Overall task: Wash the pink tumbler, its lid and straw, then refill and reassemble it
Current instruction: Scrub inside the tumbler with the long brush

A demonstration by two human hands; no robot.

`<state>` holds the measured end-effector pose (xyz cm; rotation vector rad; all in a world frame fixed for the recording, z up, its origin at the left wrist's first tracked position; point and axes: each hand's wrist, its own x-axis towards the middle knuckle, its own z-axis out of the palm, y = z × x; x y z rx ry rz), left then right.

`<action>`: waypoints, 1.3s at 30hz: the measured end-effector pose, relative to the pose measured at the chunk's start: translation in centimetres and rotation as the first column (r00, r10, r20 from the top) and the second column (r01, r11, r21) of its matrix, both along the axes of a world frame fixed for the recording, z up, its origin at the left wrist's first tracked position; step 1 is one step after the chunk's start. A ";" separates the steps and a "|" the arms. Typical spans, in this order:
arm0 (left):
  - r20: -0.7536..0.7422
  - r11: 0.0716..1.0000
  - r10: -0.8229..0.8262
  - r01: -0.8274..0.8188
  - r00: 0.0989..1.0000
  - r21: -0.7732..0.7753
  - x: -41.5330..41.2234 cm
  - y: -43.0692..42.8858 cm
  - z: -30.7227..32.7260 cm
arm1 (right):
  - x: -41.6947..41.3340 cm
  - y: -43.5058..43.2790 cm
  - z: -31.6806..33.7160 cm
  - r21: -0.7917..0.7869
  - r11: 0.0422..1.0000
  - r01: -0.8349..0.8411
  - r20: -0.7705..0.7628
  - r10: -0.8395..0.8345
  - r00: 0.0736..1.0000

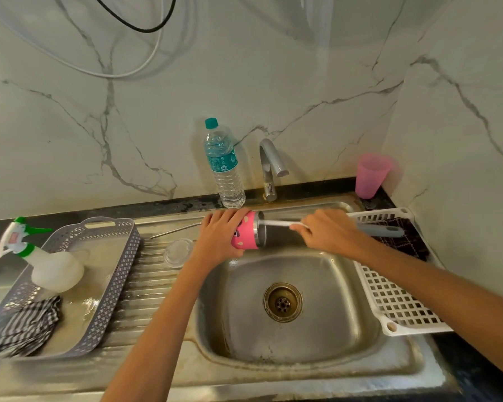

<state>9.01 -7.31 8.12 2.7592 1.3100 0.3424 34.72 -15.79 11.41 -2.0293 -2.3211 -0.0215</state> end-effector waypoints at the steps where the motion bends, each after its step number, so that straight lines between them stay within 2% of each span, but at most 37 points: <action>1: 0.001 1.000 0.009 -0.009 1.000 0.001 0.0 0.2 0.3 | -0.4 -0.5 -0.7 -0.015 1.000 -0.011 -0.014 0.011 1.000; 5: 0.015 0.995 0.041 -0.039 0.999 -0.093 0.3 0.0 0.3 | -2.1 -2.2 -0.7 0.050 0.992 -0.113 -0.002 0.113 0.994; 8: 0.033 0.997 -0.005 0.008 0.999 -0.072 0.9 -0.1 0.2 | -0.1 -0.6 1.1 0.035 0.999 -0.017 0.044 0.016 0.999; 10: 0.049 0.999 0.016 -0.014 0.999 -0.037 0.9 0.5 0.9 | 0.5 -0.7 0.4 0.010 1.000 0.025 0.020 -0.025 0.999; 14: 0.013 0.997 0.057 -0.056 0.998 -0.045 0.7 1.3 1.3 | -1.3 -2.3 -0.4 0.029 0.997 -0.076 -0.024 0.076 0.997; 17: 0.006 0.997 -0.025 0.026 1.000 -0.070 1.2 0.5 0.7 | 0.1 -0.5 1.1 0.063 0.998 -0.013 0.038 0.010 0.999; 19: 0.008 0.999 -0.038 0.038 0.999 -0.038 1.3 0.7 1.3 | 0.8 -0.3 0.6 0.032 0.999 0.029 -0.003 -0.029 1.000; 21: 0.025 1.000 -0.001 0.001 1.000 -0.015 1.0 1.4 1.8 | -0.3 -1.3 -0.5 0.001 1.000 -0.011 -0.042 0.012 0.999; 24: 0.023 0.996 0.025 -0.023 0.999 -0.081 0.6 1.1 1.2 | -1.8 -1.8 0.1 0.039 0.995 -0.093 -0.038 0.094 0.995; 29: 0.017 1.000 0.007 -0.006 1.000 -0.020 0.3 0.8 0.7 | 0.8 -0.7 0.2 -0.013 1.000 0.014 -0.018 -0.014 1.000; 31: 0.035 0.999 0.031 -0.030 0.999 -0.020 0.2 1.2 0.7 | -0.6 -1.8 -0.9 -0.020 0.999 -0.050 -0.025 0.050 0.998; 33: 0.048 0.997 0.033 -0.029 0.998 -0.066 0.3 0.9 0.2 | -1.7 -2.0 -0.4 0.046 0.992 -0.116 -0.004 0.117 0.993; 37: 0.060 0.999 -0.010 0.012 0.998 -0.046 0.8 0.5 0.0 | 0.6 0.0 0.9 0.030 1.000 0.009 -0.017 -0.009 1.000; 39: 0.094 0.998 0.015 -0.010 0.995 -0.056 0.9 0.8 0.3 | 0.0 -0.6 -0.2 -0.026 1.000 -0.005 -0.037 0.004 0.999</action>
